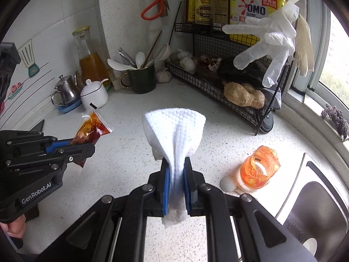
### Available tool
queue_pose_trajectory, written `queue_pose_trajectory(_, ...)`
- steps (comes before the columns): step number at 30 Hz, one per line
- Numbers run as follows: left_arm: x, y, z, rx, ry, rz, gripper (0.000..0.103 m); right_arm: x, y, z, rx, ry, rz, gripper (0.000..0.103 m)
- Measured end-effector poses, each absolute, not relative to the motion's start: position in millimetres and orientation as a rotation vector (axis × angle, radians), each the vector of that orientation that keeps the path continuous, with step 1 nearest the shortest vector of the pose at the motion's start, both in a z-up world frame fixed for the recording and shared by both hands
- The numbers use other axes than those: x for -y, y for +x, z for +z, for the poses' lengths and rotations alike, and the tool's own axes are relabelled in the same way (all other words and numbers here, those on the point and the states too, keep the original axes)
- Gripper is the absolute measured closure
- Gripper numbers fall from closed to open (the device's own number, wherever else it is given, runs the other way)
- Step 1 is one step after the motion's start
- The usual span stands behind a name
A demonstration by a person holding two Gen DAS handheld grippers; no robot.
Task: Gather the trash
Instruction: 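Carry the sauce packet and tissue down into the cabinet, then open the left tool to drop the sauce packet into the red bin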
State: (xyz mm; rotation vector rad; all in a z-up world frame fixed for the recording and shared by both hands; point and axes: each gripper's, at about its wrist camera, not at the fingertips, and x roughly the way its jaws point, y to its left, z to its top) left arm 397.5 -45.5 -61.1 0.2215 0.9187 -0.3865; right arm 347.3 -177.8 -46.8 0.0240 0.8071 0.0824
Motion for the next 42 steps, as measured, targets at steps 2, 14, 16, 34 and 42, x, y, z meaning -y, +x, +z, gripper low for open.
queue_pose_trajectory(2, 38.3, 380.2, -56.7, -0.916, 0.207, -0.356, 0.098, 171.0, 335.8, -44.0, -0.797, 0.016, 0.114, 0.093)
queue_pose_trajectory(14, 3.7, 280.0, -68.2, -0.961, 0.106, -0.204, 0.098, 142.5, 253.8, -58.6, -0.846, -0.041, 0.293, 0.093)
queue_pose_trajectory(16, -1.0, 266.6, -74.9, -0.979, 0.1, -0.184, 0.098, 138.7, 242.2, -62.9, -0.867, -0.039, 0.3, 0.093)
queue_pose_trajectory(34, -43.1, 164.5, -124.3, -1.125, 0.09, -0.22, 0.098, 90.2, 147.9, -104.8, -1.026, -0.014, 0.316, 0.093)
queue_pose_trajectory(42, -56.6, 134.1, -179.2, -1.211, 0.075, -0.226, 0.098, 68.5, 106.1, -158.7, -1.111, -0.041, 0.322, 0.093)
